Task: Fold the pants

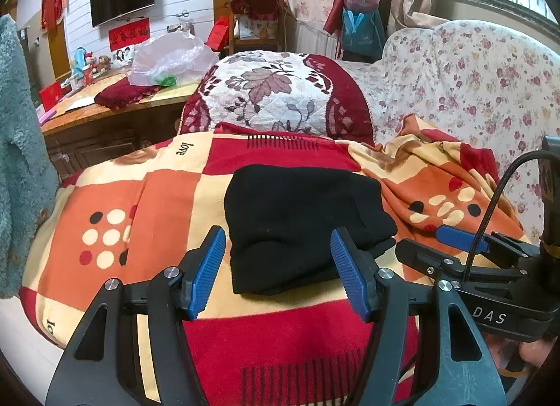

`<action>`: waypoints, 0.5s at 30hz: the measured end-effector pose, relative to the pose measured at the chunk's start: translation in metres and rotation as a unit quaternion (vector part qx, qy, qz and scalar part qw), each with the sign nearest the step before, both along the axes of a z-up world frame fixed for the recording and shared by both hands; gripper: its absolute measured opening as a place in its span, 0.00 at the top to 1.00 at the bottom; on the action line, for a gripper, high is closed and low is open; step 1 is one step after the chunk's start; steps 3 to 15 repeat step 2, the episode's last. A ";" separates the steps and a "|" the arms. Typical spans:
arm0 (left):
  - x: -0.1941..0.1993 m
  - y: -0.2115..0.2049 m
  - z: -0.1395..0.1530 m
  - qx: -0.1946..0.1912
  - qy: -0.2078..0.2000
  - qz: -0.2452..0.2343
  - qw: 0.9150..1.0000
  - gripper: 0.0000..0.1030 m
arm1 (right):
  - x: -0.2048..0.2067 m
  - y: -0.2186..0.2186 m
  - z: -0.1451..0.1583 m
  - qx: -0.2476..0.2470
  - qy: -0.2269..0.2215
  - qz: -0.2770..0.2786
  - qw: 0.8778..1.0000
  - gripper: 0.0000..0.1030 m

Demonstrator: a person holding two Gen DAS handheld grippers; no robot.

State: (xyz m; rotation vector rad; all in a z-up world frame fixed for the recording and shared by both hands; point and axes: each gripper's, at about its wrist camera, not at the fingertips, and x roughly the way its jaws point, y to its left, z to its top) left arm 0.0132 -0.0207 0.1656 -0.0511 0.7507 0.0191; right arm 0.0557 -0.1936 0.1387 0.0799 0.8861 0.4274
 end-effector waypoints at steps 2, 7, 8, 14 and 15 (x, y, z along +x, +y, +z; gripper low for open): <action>0.000 0.001 -0.001 -0.005 0.005 0.000 1.000 0.39 | -0.001 0.000 0.000 -0.001 0.001 -0.001 1.000 0.33; 0.000 0.001 -0.001 -0.005 0.005 0.000 1.000 0.39 | -0.001 0.000 0.000 -0.001 0.001 -0.001 1.000 0.33; 0.000 0.001 -0.001 -0.005 0.005 0.000 1.000 0.39 | -0.001 0.000 0.000 -0.001 0.001 -0.001 1.000 0.33; 0.000 0.001 -0.001 -0.005 0.005 0.000 1.000 0.39 | -0.001 0.000 0.000 -0.001 0.001 -0.001 1.000 0.33; 0.000 0.001 -0.001 -0.005 0.005 0.000 1.000 0.39 | -0.001 0.000 0.000 -0.001 0.001 -0.001 1.000 0.33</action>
